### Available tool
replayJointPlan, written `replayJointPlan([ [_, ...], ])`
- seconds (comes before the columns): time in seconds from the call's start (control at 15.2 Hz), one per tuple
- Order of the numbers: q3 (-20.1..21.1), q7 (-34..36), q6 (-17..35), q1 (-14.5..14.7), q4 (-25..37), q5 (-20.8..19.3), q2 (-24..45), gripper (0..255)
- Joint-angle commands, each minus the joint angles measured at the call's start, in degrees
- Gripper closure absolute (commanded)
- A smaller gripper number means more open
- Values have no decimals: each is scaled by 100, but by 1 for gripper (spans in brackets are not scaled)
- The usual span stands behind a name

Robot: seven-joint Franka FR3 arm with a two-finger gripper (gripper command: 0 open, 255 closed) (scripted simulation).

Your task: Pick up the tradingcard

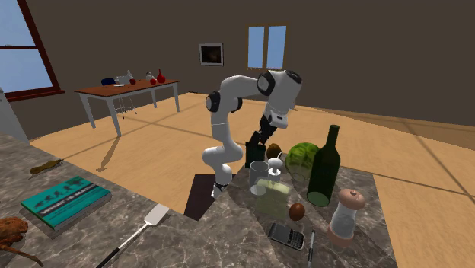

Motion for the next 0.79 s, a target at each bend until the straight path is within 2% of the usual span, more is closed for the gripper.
replayJointPlan([
  [0.0,280,-128,-464,158,588,-65,429,0],
  [0.2,666,-247,-1057,391,1311,-157,954,0],
  [0.73,575,-268,-401,403,335,-17,596,0],
])
